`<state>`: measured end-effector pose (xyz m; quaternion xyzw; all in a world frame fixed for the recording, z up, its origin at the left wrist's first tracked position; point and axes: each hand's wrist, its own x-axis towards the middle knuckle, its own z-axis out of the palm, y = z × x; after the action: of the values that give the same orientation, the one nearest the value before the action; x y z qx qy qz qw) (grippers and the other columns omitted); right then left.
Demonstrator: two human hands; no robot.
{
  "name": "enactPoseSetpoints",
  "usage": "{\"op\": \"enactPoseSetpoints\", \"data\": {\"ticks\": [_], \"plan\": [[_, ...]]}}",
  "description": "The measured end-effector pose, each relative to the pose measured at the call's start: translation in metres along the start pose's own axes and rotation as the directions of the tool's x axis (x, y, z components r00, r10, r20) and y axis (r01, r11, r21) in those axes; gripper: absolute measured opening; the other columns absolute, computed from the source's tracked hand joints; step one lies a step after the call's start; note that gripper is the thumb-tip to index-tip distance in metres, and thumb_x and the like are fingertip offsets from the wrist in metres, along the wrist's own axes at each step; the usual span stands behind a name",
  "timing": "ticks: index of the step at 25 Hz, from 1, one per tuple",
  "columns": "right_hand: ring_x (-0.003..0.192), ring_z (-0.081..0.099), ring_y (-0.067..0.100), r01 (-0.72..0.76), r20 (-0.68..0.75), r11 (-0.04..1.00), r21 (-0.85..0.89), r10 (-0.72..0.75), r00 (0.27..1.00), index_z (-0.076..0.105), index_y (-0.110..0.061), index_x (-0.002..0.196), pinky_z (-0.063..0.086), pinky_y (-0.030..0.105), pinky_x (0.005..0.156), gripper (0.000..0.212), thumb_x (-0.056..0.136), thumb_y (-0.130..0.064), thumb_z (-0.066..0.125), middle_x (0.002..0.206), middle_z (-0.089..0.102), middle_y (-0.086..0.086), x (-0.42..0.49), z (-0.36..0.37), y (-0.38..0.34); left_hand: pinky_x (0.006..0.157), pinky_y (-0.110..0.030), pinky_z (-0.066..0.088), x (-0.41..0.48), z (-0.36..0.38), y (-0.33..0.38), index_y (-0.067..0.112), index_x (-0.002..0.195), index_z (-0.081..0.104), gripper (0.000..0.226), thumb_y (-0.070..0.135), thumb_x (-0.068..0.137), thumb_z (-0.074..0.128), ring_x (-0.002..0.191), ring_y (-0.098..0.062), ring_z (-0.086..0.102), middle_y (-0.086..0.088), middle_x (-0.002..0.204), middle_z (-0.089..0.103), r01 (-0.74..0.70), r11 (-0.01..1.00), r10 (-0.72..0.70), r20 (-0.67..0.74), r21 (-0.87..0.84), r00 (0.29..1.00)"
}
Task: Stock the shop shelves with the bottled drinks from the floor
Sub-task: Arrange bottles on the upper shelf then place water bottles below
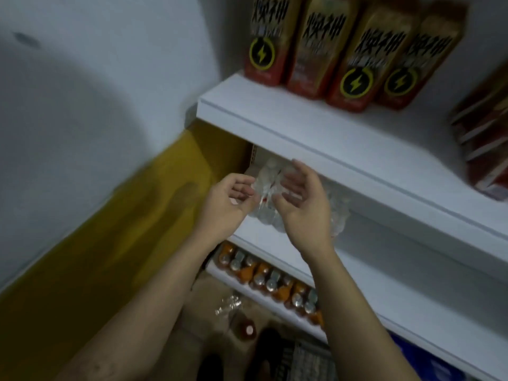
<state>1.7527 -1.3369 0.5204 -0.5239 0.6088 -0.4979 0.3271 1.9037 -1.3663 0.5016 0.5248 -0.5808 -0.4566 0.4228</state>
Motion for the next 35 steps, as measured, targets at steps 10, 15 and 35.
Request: {"op": "enactPoseSetpoints", "data": {"ticks": [10, 15, 35], "plan": [[0.114, 0.06, 0.016, -0.411, 0.2, 0.825, -0.387, 0.51, 0.836, 0.052, -0.022, 0.137, 0.048, 0.027, 0.092, 0.056, 0.085, -0.012, 0.073, 0.127, 0.063, -0.001, -0.083, 0.06, 0.209, 0.076, -0.016, 0.049, -0.06, 0.024, -0.181, 0.019, 0.106, 0.066, 0.027, 0.009, 0.083, 0.074, 0.085, -0.003, 0.063, 0.007, 0.093, 0.067, 0.391, 0.917, -0.397, 0.092, 0.081, 0.913], [0.086, 0.058, 0.007, -0.546, 0.209, 0.644, -0.536, 0.728, 0.653, 0.05, -0.022, 0.137, 0.042, 0.01, 0.06, 0.052, 0.088, -0.019, 0.069, 0.125, 0.06, -0.004, -0.104, 0.08, 0.316, 0.078, -0.024, 0.049, -0.079, 0.053, -0.284, 0.032, 0.097, 0.061, 0.026, 0.017, 0.081, 0.074, 0.091, -0.01, 0.063, 0.011, 0.086, 0.064, 0.544, 0.82, -0.565, 0.104, 0.177, 0.819], [0.107, 0.06, 0.031, -0.202, 0.301, 0.44, -0.875, 0.821, 0.485, 0.048, -0.013, 0.126, 0.051, 0.039, 0.081, 0.046, 0.087, -0.027, 0.068, 0.118, 0.056, 0.01, -0.172, 0.131, 0.619, 0.082, -0.021, 0.046, -0.122, 0.151, -0.573, 0.022, 0.126, 0.051, 0.041, 0.022, 0.088, 0.068, 0.099, -0.008, 0.061, 0.009, 0.102, 0.06, 0.59, 0.629, -0.752, 0.204, 0.506, 0.627]]}}
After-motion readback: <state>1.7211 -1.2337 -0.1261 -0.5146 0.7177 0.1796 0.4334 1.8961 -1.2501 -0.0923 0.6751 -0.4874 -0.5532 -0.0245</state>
